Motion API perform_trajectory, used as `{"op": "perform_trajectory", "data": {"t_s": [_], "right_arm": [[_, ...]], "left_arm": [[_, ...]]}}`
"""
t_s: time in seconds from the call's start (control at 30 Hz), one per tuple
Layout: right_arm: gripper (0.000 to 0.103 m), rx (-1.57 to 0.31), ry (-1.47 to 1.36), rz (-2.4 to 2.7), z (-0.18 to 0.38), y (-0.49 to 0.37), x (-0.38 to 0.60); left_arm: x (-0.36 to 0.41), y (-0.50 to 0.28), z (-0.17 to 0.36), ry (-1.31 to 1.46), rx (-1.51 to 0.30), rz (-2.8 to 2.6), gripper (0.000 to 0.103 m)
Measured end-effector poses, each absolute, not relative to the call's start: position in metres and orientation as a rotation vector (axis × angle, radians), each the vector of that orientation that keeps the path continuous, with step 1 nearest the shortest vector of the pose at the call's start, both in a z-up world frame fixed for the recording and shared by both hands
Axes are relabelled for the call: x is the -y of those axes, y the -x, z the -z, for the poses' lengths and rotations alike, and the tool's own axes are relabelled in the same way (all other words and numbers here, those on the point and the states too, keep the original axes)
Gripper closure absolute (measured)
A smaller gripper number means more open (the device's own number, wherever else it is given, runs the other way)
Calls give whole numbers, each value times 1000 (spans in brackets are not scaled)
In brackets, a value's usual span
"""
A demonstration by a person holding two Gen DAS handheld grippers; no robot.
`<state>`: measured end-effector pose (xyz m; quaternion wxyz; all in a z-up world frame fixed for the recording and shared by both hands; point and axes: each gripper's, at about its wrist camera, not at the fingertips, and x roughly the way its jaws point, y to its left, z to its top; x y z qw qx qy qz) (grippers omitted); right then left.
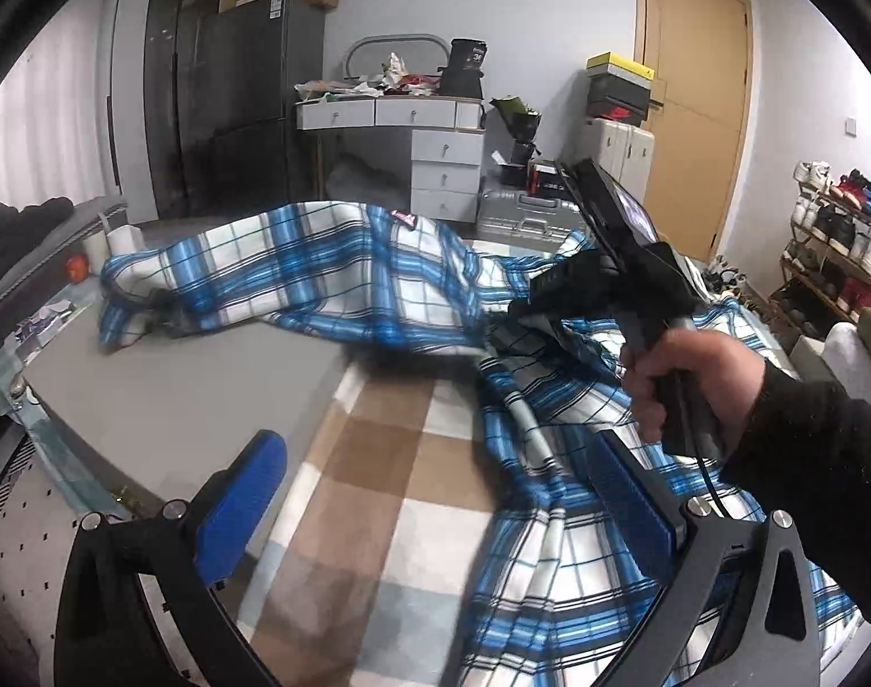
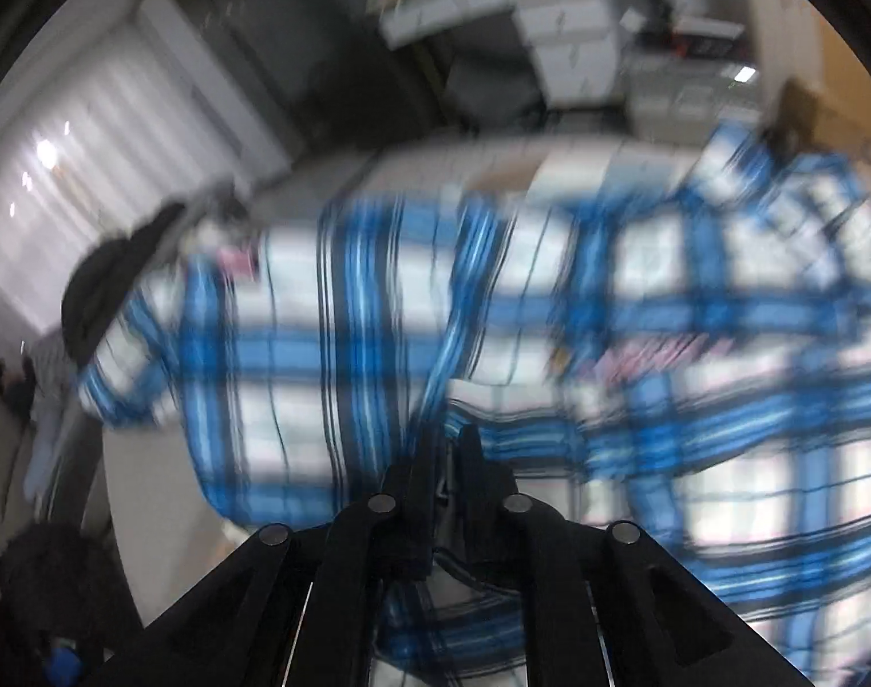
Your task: Fold large clothes
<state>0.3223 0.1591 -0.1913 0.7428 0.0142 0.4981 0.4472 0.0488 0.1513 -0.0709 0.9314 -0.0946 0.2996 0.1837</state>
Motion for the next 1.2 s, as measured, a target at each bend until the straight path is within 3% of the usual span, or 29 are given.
{"op": "perform_trajectory", "data": {"t_s": [0.03,0.13,0.17,0.2,0.23,0.47,0.53,0.57,0.6,0.67,0.8,0.97,1.07,1.13,1.2], "right_arm": [[86,-1107,-69,-1008,190,-323,-150],[58,-1030,-161,-1044,167,-321,-97],[40,-972,-168,-1008,156,-320,-66],[28,-939,-161,-967,150,-324,-44],[26,-907,-146,-918,144,-325,-26],[24,-902,124,-384,165,-384,104],[29,-971,117,-333,191,-397,127],[35,-1018,103,-317,207,-402,138],[50,-1053,95,-306,216,-400,141],[55,-1031,99,-325,221,-394,149],[57,-1019,114,-346,211,-376,154],[56,-876,-206,-483,180,-334,190],[46,-765,-331,-562,166,-288,198],[45,-722,-340,-580,160,-269,192],[39,-682,-357,-610,155,-246,192]], "left_arm": [[-152,-49,72,192,-614,-373,1],[-154,-61,75,186,-627,-359,1],[-154,-62,74,186,-629,-352,1],[-154,-67,73,190,-629,-339,1],[-152,-72,71,191,-625,-321,1],[-125,-143,58,110,-678,-172,1],[-117,-173,60,101,-709,-135,1],[-113,-186,62,96,-729,-138,1],[-108,-202,66,94,-754,-110,1],[-101,-224,74,88,-794,-92,1],[-88,-275,98,58,-855,-103,1],[-81,-315,129,4,-949,-111,1],[-90,-323,157,41,-1045,-129,1],[-94,-323,174,39,-1114,-144,1],[-93,-316,171,-1,-1084,-144,1]]}}
